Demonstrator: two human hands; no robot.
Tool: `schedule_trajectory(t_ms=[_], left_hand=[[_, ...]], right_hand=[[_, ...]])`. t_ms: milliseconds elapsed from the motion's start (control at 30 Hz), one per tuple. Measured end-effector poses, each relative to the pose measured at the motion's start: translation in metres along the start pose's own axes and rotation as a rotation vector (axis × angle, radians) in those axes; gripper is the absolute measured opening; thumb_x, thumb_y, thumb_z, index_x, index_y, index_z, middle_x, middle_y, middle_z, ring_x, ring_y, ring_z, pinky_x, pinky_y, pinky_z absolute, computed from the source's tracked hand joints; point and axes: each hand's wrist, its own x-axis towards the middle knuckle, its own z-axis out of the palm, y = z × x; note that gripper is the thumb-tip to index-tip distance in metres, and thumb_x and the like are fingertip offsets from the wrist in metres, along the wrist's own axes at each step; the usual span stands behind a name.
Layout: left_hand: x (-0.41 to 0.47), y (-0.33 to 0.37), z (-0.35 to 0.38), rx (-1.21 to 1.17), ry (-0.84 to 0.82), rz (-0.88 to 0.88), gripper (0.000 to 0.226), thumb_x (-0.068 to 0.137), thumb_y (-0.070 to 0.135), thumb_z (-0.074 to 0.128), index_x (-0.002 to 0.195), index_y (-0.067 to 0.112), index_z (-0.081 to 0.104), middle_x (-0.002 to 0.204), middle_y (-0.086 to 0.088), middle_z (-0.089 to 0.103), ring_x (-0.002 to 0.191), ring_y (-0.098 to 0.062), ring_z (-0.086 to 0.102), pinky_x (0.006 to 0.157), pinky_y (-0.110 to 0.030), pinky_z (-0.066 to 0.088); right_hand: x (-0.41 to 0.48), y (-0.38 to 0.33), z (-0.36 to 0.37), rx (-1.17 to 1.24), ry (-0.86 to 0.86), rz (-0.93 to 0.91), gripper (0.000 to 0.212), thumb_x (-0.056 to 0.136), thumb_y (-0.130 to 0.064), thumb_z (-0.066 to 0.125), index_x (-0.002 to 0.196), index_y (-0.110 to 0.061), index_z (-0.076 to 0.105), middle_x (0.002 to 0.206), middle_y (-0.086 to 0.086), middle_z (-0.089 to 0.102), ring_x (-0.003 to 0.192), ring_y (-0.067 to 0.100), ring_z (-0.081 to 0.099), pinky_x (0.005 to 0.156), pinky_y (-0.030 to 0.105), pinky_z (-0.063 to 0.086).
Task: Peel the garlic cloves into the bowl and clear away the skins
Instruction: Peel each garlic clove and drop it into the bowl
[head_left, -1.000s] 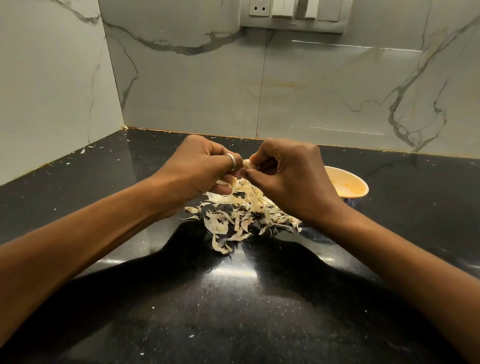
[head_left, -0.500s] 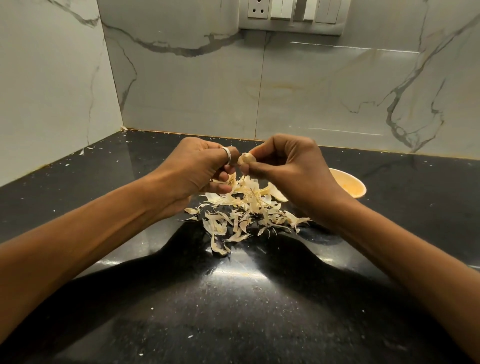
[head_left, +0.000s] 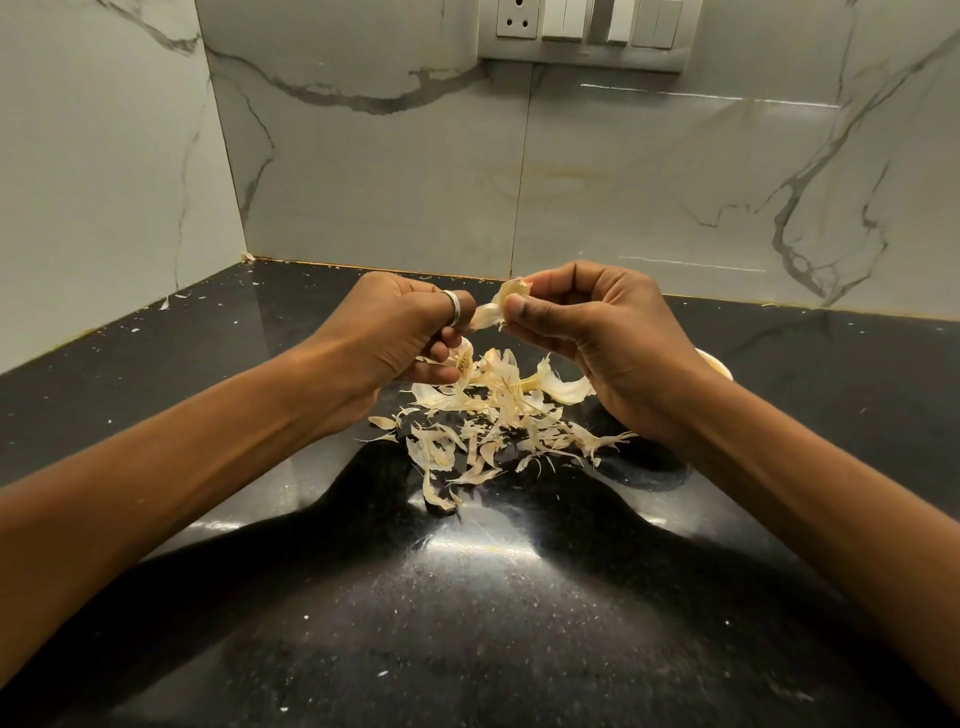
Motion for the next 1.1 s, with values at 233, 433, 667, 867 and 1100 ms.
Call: schedule_trajectory(t_ms=[233, 433, 667, 867, 1100], left_hand=[[-0.0018, 0.0003, -0.0017, 0.017, 0.024, 0.022, 0.022, 0.097, 0.015, 0.058, 0.085, 0.003, 0.072, 0.066, -0.001, 0.056, 0.052, -0.006, 0.05, 0.048, -0.022, 0.053], [-0.0053, 0.0043, -0.0002, 0.034, -0.002, 0.07, 0.041, 0.101, 0.04, 0.053, 0.09, 0.006, 0.072, 0.072, -0.001, 0.063, 0.059, -0.01, 0.055, 0.049, -0.026, 0.053], [-0.0068, 0.0016, 0.002, 0.122, -0.025, 0.141, 0.03, 0.099, 0.034, 0.06, 0.091, 0.007, 0.071, 0.08, -0.005, 0.066, 0.058, -0.008, 0.056, 0.048, -0.023, 0.051], [-0.0055, -0.001, -0.0003, 0.181, -0.026, 0.164, 0.016, 0.099, 0.011, 0.058, 0.092, 0.005, 0.07, 0.077, -0.005, 0.064, 0.057, -0.005, 0.056, 0.048, -0.021, 0.052], [-0.0039, -0.0041, 0.0012, 0.234, -0.026, 0.173, 0.018, 0.099, 0.012, 0.057, 0.087, 0.005, 0.069, 0.073, -0.005, 0.06, 0.054, -0.004, 0.056, 0.048, -0.021, 0.052]], right_hand=[[0.002, -0.0087, -0.0084, 0.071, 0.042, -0.036, 0.016, 0.085, 0.005, 0.071, 0.1, 0.006, 0.066, 0.1, 0.015, 0.075, 0.095, 0.023, 0.075, 0.088, 0.03, 0.061], [-0.0005, -0.0044, -0.005, -0.123, 0.004, -0.086, 0.012, 0.086, 0.002, 0.073, 0.097, -0.001, 0.068, 0.096, 0.013, 0.076, 0.088, 0.019, 0.075, 0.082, 0.027, 0.061], [-0.0017, -0.0018, -0.0023, -0.269, -0.011, -0.124, 0.013, 0.087, -0.001, 0.074, 0.098, -0.004, 0.068, 0.096, 0.013, 0.076, 0.084, 0.017, 0.076, 0.075, 0.022, 0.06], [-0.0012, -0.0012, -0.0012, -0.282, -0.017, -0.126, 0.012, 0.087, -0.003, 0.074, 0.097, -0.006, 0.068, 0.096, 0.012, 0.075, 0.085, 0.017, 0.075, 0.075, 0.022, 0.06], [0.0012, -0.0009, -0.0047, -0.194, 0.037, -0.106, 0.015, 0.09, -0.005, 0.072, 0.103, -0.002, 0.067, 0.101, 0.015, 0.074, 0.09, 0.02, 0.075, 0.079, 0.025, 0.06]])
